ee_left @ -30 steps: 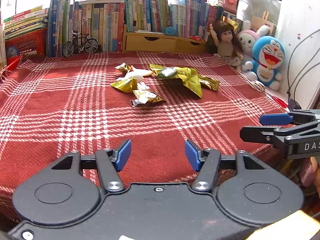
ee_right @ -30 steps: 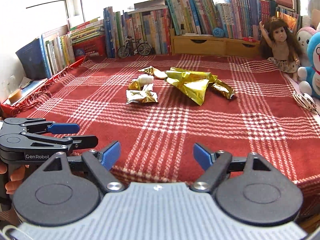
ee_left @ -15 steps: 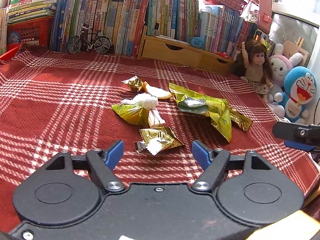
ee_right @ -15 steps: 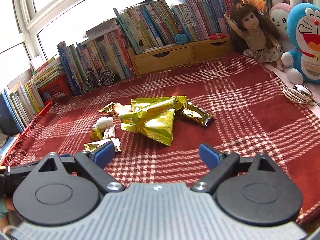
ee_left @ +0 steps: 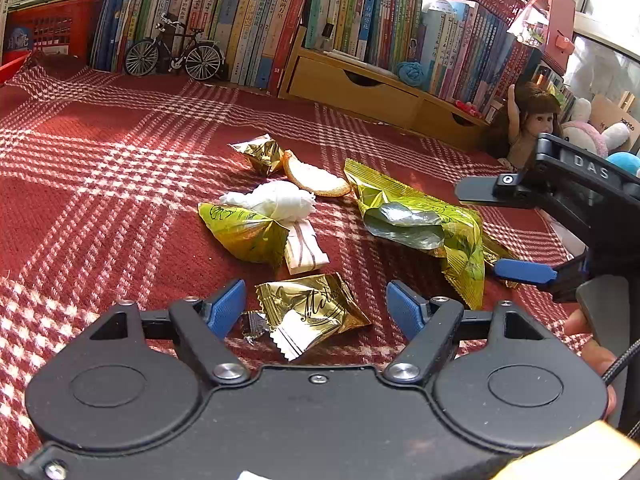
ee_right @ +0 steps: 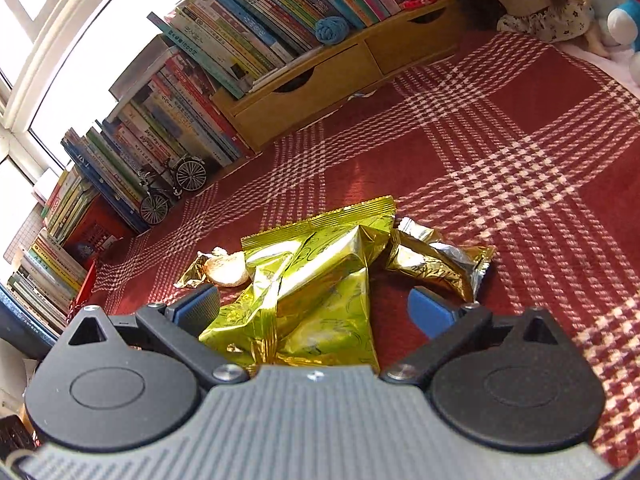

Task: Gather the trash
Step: 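Grasp the gold foil packet with the left tool while the right tool grasps the large gold bag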

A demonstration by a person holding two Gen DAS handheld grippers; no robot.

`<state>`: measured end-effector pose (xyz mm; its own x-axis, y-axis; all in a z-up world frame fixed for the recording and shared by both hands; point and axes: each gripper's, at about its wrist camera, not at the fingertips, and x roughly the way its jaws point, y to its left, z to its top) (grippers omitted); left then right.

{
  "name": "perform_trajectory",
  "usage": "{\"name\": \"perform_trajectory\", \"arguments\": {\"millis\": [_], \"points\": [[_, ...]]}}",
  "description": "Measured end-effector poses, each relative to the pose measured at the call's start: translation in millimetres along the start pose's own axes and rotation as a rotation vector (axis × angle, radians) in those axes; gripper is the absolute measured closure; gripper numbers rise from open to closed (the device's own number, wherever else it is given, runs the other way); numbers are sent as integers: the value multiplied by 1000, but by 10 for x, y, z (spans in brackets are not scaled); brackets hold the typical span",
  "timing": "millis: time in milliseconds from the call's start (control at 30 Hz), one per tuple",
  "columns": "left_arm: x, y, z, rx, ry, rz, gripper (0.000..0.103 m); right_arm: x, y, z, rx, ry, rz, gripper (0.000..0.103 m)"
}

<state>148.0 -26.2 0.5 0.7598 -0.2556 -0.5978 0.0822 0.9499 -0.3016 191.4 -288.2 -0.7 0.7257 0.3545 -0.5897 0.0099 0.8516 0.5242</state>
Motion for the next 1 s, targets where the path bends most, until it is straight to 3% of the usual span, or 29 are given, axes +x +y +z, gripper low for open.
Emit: {"name": "perform_trajectory", "arguments": {"millis": [100,133,167,233,333,567,633,1000], "points": [[-7,9,-5,16,0,11,43,188,-48,54,55,37,14,0],[-13,15,-2,19,3,9,59,226,-70,62,70,45,20,1],[-13,30,1,18,14,-3,62,268,-94,67,79,62,25,4],[-22,49,0,17,14,-15,64,293,-114,38,88,75,15,22],[-58,47,-11,28,12,-19,66,254,-122,10,79,78,34,36],[-258,9,-40,48,-6,-28,81,-28,-20,-38,20,43,71,40],[-332,4,-48,56,-17,-27,93,-157,35,-54,-13,21,79,40],[-751,9,-148,72,-42,-40,95,-831,323,-358,-305,-99,-16,40]]}}
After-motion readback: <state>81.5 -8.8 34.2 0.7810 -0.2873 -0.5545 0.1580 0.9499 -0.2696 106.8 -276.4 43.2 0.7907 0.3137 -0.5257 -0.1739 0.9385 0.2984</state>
